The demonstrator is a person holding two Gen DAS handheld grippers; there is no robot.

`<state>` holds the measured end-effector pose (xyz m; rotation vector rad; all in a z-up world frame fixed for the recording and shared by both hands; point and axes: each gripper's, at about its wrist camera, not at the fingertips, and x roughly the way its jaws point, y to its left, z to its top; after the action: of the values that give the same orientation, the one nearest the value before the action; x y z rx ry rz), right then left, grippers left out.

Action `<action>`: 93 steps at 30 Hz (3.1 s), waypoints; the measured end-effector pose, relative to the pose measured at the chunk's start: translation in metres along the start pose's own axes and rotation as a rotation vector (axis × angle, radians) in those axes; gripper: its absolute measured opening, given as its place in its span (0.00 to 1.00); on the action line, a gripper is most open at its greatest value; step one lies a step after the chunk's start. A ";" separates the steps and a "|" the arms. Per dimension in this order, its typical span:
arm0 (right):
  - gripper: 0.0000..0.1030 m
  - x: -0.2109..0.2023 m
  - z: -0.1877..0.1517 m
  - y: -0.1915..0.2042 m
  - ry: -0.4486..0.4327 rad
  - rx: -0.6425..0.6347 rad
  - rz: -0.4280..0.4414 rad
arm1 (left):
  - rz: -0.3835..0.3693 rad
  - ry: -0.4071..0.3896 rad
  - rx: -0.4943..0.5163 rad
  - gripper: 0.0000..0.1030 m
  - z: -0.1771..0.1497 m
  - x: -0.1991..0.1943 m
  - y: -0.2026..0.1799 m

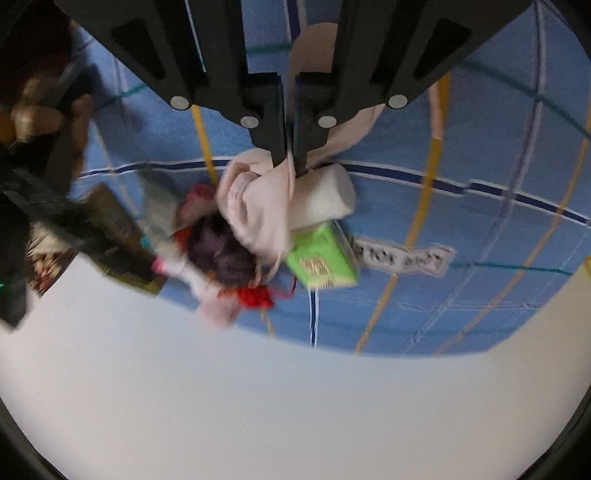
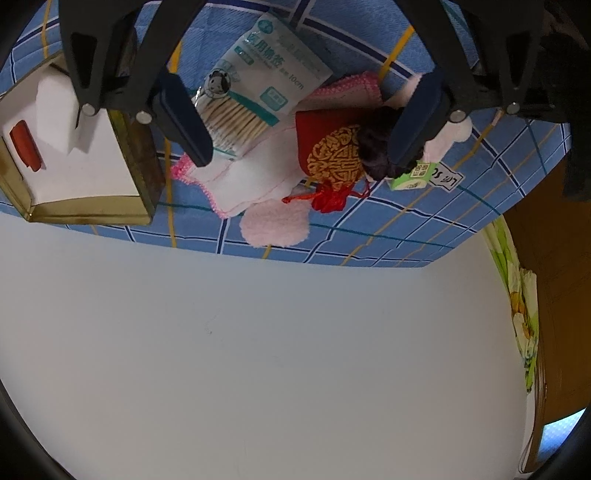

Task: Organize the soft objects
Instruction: 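Lift the pink bra with the left gripper while the right gripper grasps the purple scrunchie, then carry the bra and scrunchie over the gold tin and release both inside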

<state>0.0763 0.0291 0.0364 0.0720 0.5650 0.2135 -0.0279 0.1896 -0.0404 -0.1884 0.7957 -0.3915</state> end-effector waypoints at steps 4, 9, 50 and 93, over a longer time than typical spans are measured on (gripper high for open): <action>0.93 0.008 0.000 0.007 0.025 -0.026 0.027 | 0.007 -0.138 0.025 0.04 0.002 -0.048 0.002; 0.92 0.020 0.001 0.026 0.063 -0.067 0.066 | 0.065 -0.260 0.022 0.04 0.009 -0.088 0.008; 0.45 -0.008 -0.001 0.034 0.009 -0.115 0.249 | 0.150 -0.479 0.009 0.04 0.037 -0.135 -0.028; 0.46 -0.112 0.000 -0.260 -0.273 0.186 -0.409 | -0.222 -0.372 0.212 0.04 0.091 0.063 -0.296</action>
<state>0.0312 -0.2496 0.0621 0.1612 0.3158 -0.2458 -0.0019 -0.1047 0.0717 -0.1459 0.3642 -0.6263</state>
